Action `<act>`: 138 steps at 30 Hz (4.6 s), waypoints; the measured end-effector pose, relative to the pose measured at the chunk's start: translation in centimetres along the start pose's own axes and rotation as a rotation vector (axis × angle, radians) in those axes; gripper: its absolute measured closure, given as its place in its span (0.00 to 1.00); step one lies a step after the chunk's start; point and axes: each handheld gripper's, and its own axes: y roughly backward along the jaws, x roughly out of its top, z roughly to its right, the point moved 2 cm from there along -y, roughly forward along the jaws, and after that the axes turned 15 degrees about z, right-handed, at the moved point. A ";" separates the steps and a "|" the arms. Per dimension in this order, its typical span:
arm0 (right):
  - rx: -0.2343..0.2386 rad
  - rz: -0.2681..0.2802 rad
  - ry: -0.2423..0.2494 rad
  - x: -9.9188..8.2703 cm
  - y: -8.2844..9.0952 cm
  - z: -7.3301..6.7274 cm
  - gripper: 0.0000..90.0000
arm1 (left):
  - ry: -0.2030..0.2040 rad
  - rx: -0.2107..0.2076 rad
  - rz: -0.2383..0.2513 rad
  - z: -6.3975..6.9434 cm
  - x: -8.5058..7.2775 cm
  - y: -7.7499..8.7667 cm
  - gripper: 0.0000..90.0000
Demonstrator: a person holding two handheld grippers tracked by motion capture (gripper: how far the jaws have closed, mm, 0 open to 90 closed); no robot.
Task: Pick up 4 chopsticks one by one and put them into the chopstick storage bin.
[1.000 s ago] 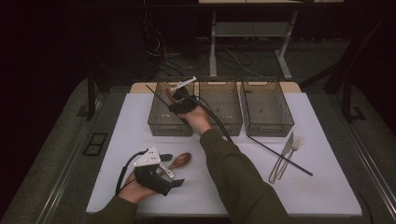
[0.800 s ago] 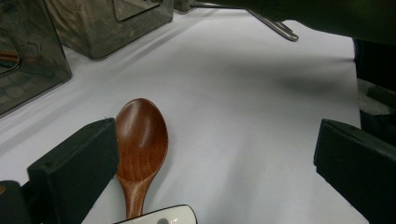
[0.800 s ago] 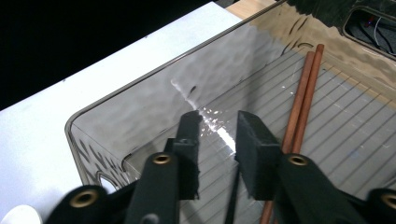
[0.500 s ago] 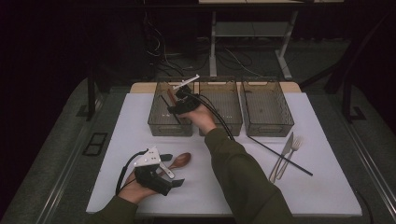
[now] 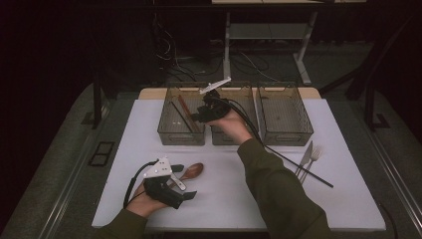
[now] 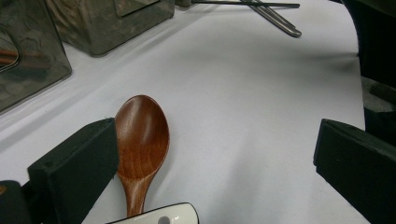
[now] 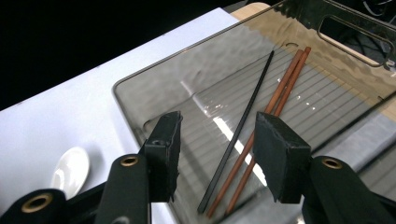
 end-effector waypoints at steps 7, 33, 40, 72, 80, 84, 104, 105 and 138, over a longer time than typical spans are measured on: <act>0.022 0.007 0.023 -0.2 3.1 0.2 0.56 | -0.004 0.001 -0.008 0.0 0.0 0.0 0.00; 0.055 0.021 0.025 -4.7 13.5 1.0 0.42 | 0.001 0.012 -0.011 0.0 -0.1 -0.2 0.00; 0.049 0.024 0.032 -6.7 16.2 1.5 0.42 | 0.006 0.018 -0.015 0.0 -0.2 -0.2 0.00; -0.152 -0.115 -0.028 -16.9 26.4 5.3 0.60 | 0.014 0.027 -0.007 0.0 -0.1 -0.2 0.00; -0.186 -0.172 -0.016 -19.0 27.6 6.2 0.73 | 0.022 0.022 -0.008 0.1 -0.1 -0.2 0.00; -0.192 -0.190 -0.016 -19.5 27.8 6.7 0.79 | 0.021 0.022 -0.010 0.0 -0.1 -0.2 0.00; -0.161 -0.231 -0.014 -20.7 27.4 7.6 0.89 | 0.016 0.015 -0.018 0.1 -0.1 -0.3 0.00; -0.161 -0.232 -0.017 -20.7 27.3 7.6 0.90 | 0.017 0.015 -0.018 0.1 -0.1 -0.3 0.00; -0.079 -0.142 -0.015 -19.3 27.7 6.7 0.94 | 0.014 0.010 -0.019 0.1 -0.1 -0.3 0.00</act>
